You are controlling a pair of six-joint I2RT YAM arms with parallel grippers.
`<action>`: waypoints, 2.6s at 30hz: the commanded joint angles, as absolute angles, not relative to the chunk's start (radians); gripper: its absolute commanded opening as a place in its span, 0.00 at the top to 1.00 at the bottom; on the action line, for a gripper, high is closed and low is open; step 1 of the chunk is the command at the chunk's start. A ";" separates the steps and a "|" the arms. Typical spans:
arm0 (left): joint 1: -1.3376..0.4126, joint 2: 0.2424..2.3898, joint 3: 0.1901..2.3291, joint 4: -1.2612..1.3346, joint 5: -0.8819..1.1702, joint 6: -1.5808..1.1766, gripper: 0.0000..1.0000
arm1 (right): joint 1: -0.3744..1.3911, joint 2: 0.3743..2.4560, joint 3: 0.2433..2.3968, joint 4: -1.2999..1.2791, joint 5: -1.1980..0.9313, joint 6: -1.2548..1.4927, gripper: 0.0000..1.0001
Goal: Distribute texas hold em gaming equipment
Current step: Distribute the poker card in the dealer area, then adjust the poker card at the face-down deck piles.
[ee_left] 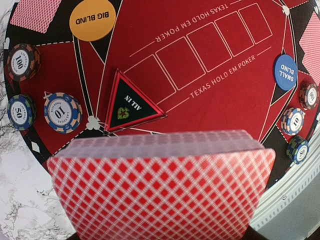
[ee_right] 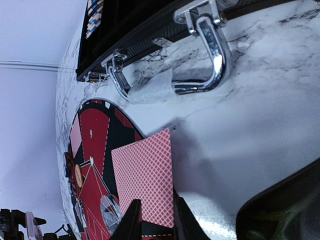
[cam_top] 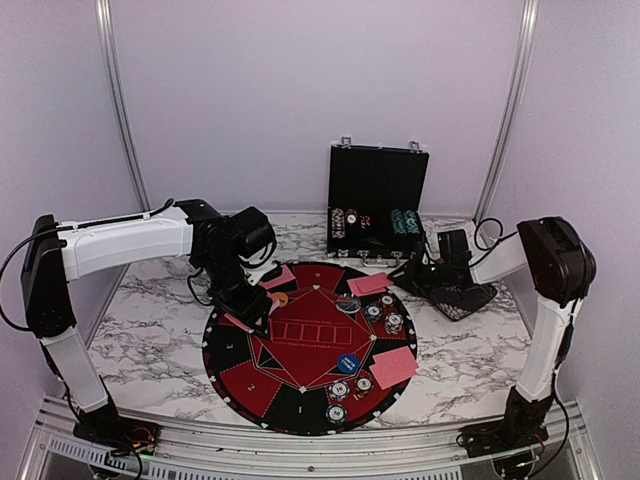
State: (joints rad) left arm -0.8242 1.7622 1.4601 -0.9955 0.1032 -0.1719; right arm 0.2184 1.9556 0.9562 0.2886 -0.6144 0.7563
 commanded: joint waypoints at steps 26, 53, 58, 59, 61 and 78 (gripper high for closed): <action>-0.828 1.763 1.485 -1.006 0.109 -0.167 0.50 | 0.316 1.822 1.127 -0.121 -0.347 0.503 0.73; -0.836 1.764 1.502 -1.012 0.109 -0.174 0.50 | 0.620 1.804 1.123 0.241 -0.728 0.823 0.31; -0.840 1.765 1.506 -1.014 0.107 -0.176 0.50 | 0.691 1.874 1.150 0.331 -0.776 0.891 0.34; -0.840 1.764 1.506 -1.015 0.106 -0.175 0.50 | 0.701 1.886 1.156 0.343 -0.784 0.904 0.34; -0.842 1.765 1.506 -1.015 0.105 -0.175 0.50 | 0.719 1.906 1.162 0.380 -0.801 0.931 0.35; -0.843 1.767 1.511 -1.020 0.104 -0.171 0.50 | 0.777 2.003 1.194 0.569 -0.873 1.079 0.35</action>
State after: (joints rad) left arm -0.8387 1.7626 1.4765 -0.9977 0.1040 -0.1741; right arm 0.7563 1.9823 1.1522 0.5140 -0.8501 1.0504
